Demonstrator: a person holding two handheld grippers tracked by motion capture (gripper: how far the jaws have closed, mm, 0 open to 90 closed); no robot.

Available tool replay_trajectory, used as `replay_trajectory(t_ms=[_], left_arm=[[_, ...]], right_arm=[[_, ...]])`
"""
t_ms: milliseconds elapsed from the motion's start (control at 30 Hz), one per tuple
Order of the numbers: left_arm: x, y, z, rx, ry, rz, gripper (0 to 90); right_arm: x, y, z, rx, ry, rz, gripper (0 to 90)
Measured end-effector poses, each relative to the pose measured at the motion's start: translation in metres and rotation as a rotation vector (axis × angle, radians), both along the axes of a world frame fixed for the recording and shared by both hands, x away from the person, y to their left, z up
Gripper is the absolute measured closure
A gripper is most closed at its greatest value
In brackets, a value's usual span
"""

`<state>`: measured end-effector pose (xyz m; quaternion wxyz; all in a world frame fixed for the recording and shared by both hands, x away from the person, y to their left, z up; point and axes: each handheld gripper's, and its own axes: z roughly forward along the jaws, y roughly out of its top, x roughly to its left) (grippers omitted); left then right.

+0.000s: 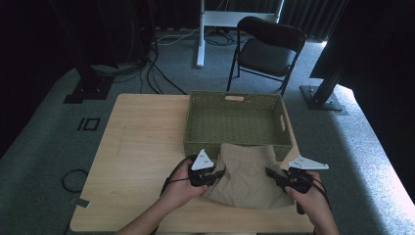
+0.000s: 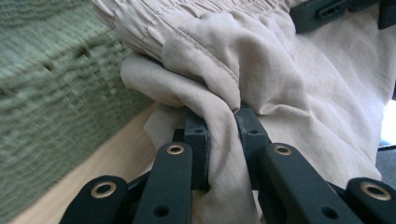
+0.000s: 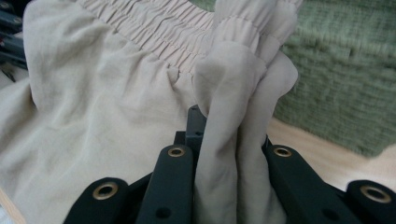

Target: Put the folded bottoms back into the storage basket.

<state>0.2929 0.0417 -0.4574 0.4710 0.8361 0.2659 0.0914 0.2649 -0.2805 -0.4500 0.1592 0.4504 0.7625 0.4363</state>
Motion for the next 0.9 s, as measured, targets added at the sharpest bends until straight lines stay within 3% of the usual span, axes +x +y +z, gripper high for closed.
replay_trajectory(t_ms=[167, 367, 633, 900], left_arm=[[0.004, 0.003, 0.018, 0.002, -0.037, 0.005, 80.2], [0.011, 0.005, 0.033, -0.010, -0.054, 0.006, 80.2], [0.027, 0.005, 0.052, -0.037, -0.075, 0.017, 80.3], [0.046, 0.003, 0.069, -0.037, -0.098, 0.028, 80.3]], right_arm=[[0.008, 0.003, 0.020, 0.007, -0.034, 0.008, 79.0], [0.014, 0.002, 0.031, 0.025, -0.050, 0.012, 79.1], [0.031, 0.001, 0.050, 0.037, -0.066, 0.005, 79.2], [0.053, 0.001, 0.069, 0.038, -0.074, 0.003, 79.2]])
